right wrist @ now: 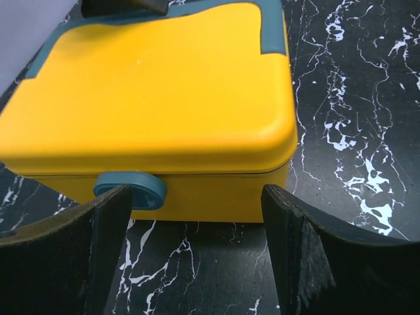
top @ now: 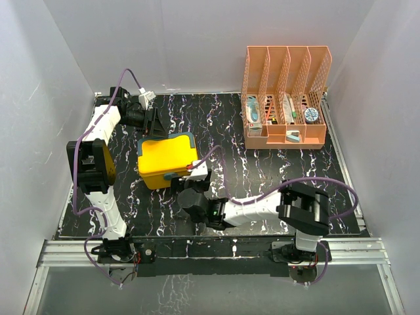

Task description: Organize the medicine kit

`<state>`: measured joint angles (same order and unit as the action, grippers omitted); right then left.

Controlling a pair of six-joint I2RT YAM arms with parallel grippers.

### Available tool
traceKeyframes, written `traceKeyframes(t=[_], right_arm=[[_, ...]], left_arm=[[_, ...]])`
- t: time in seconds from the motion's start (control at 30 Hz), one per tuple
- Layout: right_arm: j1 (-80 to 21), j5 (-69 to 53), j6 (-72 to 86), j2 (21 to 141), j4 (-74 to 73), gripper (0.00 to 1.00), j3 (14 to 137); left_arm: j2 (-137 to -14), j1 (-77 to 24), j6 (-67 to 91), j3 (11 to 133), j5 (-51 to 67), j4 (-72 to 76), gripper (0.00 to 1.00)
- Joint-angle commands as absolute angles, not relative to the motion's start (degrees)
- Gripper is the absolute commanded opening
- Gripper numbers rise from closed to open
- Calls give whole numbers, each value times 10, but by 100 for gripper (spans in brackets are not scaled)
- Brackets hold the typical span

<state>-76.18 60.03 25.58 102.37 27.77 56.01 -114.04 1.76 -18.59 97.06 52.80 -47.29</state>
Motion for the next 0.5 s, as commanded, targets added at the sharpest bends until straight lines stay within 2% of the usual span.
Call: traceKeyframes(t=[0.0, 0.17, 0.3, 0.47], right_arm=[[-778, 624, 300, 946, 287, 78, 546], [-788, 606, 405, 885, 267, 77, 504], [-792, 579, 517, 864, 243, 70, 479], [-802, 570, 576, 887, 267, 65, 474]], left_arm=[[-1112, 18, -221, 973, 501, -491, 74], [-1104, 18, -236, 984, 476, -492, 74], [-1094, 18, -239, 995, 464, -486, 74], [-1070, 17, -244, 1006, 448, -477, 75]])
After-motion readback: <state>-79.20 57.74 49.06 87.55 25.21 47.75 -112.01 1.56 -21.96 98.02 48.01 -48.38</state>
